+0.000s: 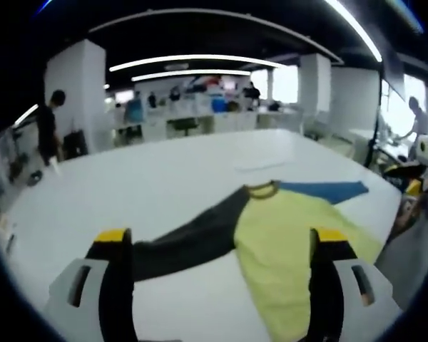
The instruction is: Fold the garment on the visible template until the final outline fits inside the template.
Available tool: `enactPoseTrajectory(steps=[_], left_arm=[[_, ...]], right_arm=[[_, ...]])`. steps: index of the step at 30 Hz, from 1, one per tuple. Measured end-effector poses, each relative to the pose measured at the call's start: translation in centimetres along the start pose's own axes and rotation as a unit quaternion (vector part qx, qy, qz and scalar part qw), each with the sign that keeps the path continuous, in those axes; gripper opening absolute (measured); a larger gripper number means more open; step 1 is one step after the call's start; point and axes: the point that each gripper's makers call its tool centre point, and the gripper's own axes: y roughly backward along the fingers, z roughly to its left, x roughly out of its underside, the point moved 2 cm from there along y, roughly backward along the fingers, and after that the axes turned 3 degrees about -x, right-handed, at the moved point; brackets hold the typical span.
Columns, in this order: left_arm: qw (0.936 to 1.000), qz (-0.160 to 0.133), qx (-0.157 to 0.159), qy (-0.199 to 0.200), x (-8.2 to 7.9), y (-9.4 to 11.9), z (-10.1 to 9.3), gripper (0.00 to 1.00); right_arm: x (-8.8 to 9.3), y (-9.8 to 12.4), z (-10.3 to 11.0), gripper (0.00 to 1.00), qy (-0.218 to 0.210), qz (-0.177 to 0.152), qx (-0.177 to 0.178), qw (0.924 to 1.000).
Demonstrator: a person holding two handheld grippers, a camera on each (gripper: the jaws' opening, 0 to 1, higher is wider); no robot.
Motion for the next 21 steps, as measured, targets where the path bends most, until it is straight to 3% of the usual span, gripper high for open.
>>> enactPoseTrajectory(steps=[12,21], left_arm=[[0.9976,0.017,0.049,-0.046,0.4,1.2,-5.3,0.99],[0.9963,0.02,0.077,-0.032,1.0,3.0,-8.7,0.99]], right_arm=[[-0.3,1.3,-0.7,0.77,-0.009,-0.012,0.016,0.9998],[0.5,2.1,0.0,0.77,-0.014,-0.008,0.016,0.9997]])
